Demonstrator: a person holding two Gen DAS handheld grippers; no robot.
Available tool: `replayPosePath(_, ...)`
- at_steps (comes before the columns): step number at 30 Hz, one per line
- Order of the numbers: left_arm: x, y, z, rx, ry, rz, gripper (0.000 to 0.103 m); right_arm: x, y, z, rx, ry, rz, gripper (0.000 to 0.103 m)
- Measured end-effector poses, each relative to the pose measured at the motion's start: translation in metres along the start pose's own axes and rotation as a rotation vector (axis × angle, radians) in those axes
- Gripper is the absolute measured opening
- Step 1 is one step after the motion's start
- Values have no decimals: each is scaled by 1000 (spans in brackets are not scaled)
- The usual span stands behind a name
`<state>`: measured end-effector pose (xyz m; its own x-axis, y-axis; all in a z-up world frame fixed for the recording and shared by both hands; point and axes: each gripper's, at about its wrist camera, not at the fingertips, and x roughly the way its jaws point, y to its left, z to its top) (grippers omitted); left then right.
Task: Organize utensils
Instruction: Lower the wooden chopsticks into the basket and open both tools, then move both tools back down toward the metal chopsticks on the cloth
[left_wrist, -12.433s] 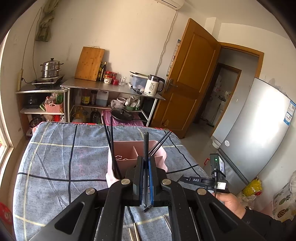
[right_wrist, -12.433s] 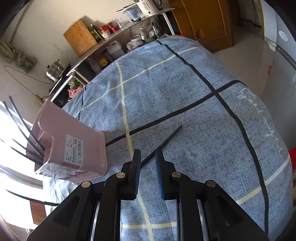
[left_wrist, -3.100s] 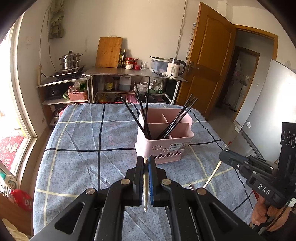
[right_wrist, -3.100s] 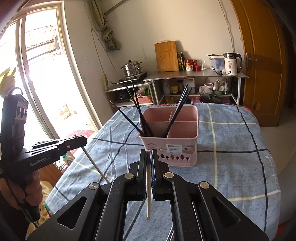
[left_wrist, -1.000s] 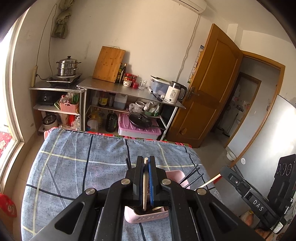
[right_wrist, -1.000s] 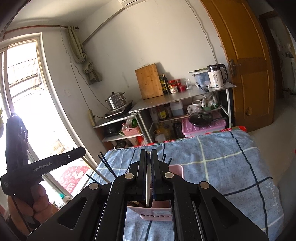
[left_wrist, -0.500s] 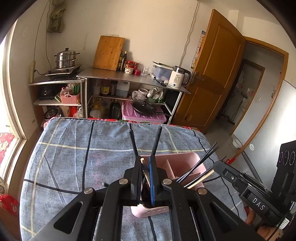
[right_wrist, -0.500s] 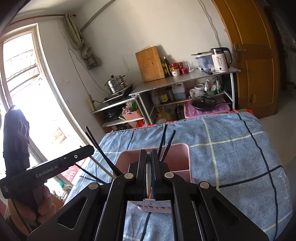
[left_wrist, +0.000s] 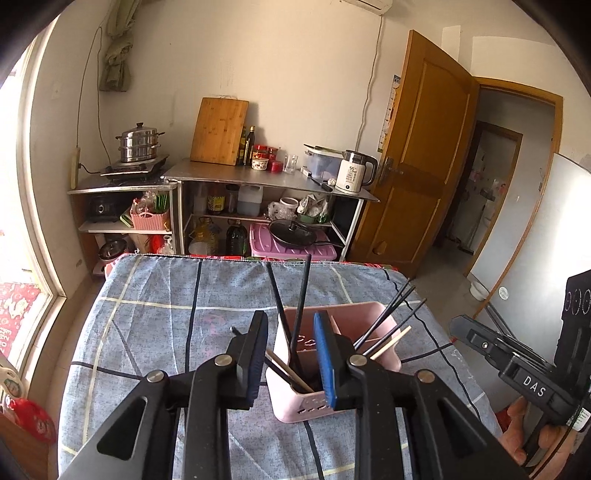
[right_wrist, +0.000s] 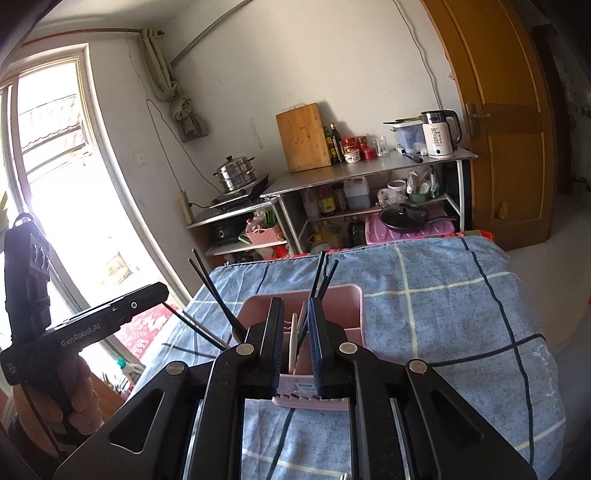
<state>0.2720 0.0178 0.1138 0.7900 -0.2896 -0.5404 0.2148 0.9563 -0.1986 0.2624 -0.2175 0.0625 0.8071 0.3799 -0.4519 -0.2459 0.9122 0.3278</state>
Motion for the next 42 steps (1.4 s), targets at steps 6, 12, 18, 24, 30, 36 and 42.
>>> replayPosePath(6,-31,-13,-38,28,-8,0,25,-35,-4,-28,-24,6,-15,14)
replayPosePath(12,-48,-24,-89,13,25,-19,25,-58,-8,-66,-36,47,-36,14)
replayPosePath(18,-53,-29,-136,-7,85,-33,25,-68,-13,-106,-35,111,-49,14)
replayPosePath(24,-56,-31,-170,-11,136,-35,25,-70,-18,-137,-34,170,-60,14)
replayPosePath(30,-63,-36,-185,-11,145,-36,25,-73,-23,-153,-16,191,-72,14)
replayPosePath(36,-62,-40,-195,-7,163,-46,25,-68,-24,-167,-21,220,-81,14)
replayPosePath(42,-51,-42,-209,-4,205,-54,25,-51,-27,-181,-20,280,-87,14)
